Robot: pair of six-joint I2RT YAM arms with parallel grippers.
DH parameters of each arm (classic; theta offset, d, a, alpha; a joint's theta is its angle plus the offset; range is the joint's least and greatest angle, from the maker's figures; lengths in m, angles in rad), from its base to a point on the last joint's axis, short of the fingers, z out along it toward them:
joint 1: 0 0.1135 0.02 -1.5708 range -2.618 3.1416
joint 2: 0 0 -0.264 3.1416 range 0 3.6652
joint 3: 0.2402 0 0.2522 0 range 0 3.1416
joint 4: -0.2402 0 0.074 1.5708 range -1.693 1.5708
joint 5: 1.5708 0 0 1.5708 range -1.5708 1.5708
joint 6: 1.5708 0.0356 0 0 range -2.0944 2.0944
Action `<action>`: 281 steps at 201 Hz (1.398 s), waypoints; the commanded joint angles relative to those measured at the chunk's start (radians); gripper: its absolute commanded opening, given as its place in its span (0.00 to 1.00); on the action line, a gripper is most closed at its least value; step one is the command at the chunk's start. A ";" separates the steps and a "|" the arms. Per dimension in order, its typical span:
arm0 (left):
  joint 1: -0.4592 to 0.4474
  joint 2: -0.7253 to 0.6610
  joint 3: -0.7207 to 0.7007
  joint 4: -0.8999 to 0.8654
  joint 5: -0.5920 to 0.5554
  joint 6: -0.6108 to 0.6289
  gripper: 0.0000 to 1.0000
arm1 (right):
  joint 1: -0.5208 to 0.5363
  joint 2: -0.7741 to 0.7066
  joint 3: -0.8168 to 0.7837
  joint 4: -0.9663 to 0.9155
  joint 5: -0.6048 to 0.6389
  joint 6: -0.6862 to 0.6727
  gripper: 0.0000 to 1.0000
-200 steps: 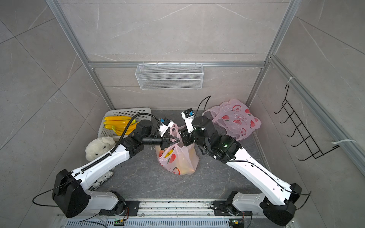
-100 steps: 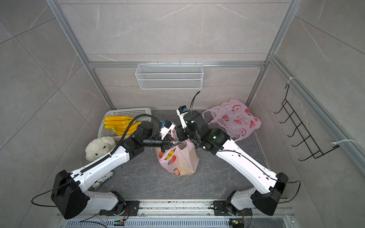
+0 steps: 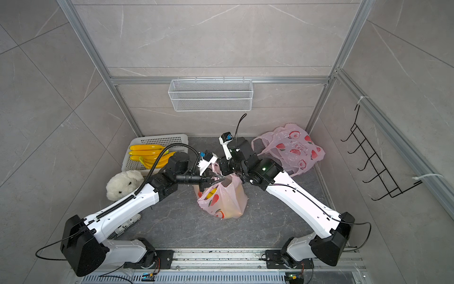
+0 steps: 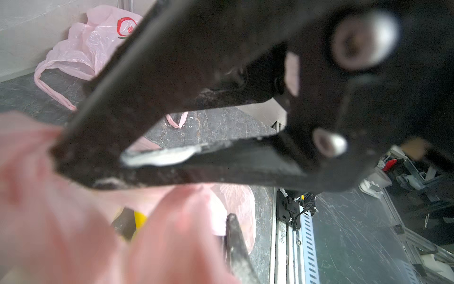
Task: Place the banana into a plastic bag & tie a knot
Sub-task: Cross the plastic bag at the center of the board.
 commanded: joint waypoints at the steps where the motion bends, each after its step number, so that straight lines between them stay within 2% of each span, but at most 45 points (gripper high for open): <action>1: -0.006 -0.036 -0.001 0.010 0.035 0.035 0.00 | -0.007 -0.016 -0.027 0.026 -0.066 0.002 0.33; 63: -0.008 -0.025 0.006 0.005 0.038 0.043 0.00 | -0.007 -0.008 -0.043 0.040 -0.170 -0.002 0.35; 81: -0.007 -0.025 0.011 -0.002 0.038 0.043 0.00 | -0.007 -0.012 -0.035 0.031 -0.128 -0.003 0.19; 97: -0.006 -0.021 0.016 -0.011 0.029 0.037 0.00 | -0.006 -0.025 -0.039 0.029 -0.082 -0.002 0.11; 143: -0.005 0.010 0.056 -0.062 -0.024 0.014 0.01 | -0.006 -0.118 -0.082 0.014 0.048 0.001 0.03; 230: 0.008 0.032 0.069 -0.076 -0.046 -0.010 0.04 | -0.001 -0.249 -0.198 -0.012 0.161 0.021 0.01; 281: 0.014 0.042 0.068 -0.091 -0.023 -0.002 0.11 | 0.002 -0.250 -0.174 0.008 0.127 0.021 0.02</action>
